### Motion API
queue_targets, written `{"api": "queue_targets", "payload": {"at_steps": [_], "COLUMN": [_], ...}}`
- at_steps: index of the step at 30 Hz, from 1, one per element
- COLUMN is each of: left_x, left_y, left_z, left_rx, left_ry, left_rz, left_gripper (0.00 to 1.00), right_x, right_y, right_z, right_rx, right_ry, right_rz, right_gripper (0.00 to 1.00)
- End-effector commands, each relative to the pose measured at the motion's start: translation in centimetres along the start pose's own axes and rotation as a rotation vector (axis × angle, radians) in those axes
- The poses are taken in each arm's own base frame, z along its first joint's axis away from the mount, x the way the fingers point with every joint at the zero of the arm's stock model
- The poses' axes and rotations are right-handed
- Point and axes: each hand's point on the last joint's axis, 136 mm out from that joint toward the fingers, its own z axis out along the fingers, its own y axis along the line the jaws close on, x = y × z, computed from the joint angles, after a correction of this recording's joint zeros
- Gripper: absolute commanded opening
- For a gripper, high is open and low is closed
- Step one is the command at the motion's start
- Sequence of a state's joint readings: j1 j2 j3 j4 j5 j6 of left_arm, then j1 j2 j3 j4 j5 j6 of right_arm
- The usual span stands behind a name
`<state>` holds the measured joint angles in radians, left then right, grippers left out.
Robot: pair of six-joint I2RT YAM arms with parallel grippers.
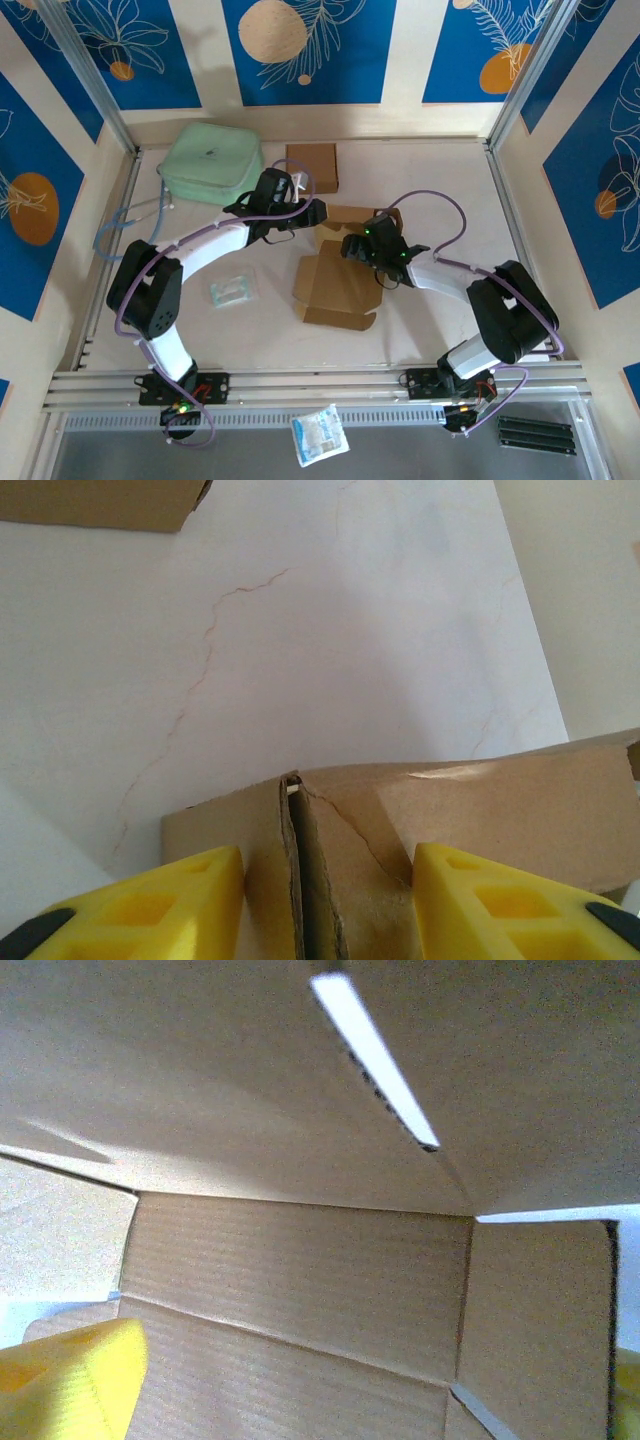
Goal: Fold the paper box
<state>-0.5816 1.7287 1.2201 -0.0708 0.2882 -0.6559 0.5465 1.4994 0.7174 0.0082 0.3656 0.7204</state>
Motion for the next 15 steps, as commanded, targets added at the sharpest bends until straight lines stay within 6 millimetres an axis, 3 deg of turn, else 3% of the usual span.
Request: {"api": "queue_targets", "payload": {"at_steps": [1, 4, 6, 12, 15], "left_x": [2.1, 2.1, 2.1, 2.1, 2.1], "left_y": [-0.3, -0.2, -0.2, -0.1, -0.2], "left_z": [-0.1, -0.2, -0.2, 0.0, 0.1], "left_rx": [-0.009, -0.021, -0.027, -0.033, -0.03], "left_ry": [0.079, 0.083, 0.082, 0.086, 0.086], "left_rz": [0.015, 0.024, 0.031, 0.033, 0.035], "left_gripper": [0.47, 0.48, 0.47, 0.48, 0.48], "right_x": [-0.9, -0.9, -0.9, -0.9, -1.0], "right_y": [0.5, -0.6, -1.3, -0.2, -0.6], "right_z": [-0.4, -0.2, -0.2, -1.2, -1.6], "right_rx": [-0.031, 0.02, 0.026, -0.098, -0.092], "right_ry": [-0.033, -0.028, -0.018, -0.028, -0.037], "right_rz": [-0.006, 0.023, 0.041, -0.019, -0.044], "right_gripper": [0.91, 0.99, 0.99, 0.99, 0.99]}}
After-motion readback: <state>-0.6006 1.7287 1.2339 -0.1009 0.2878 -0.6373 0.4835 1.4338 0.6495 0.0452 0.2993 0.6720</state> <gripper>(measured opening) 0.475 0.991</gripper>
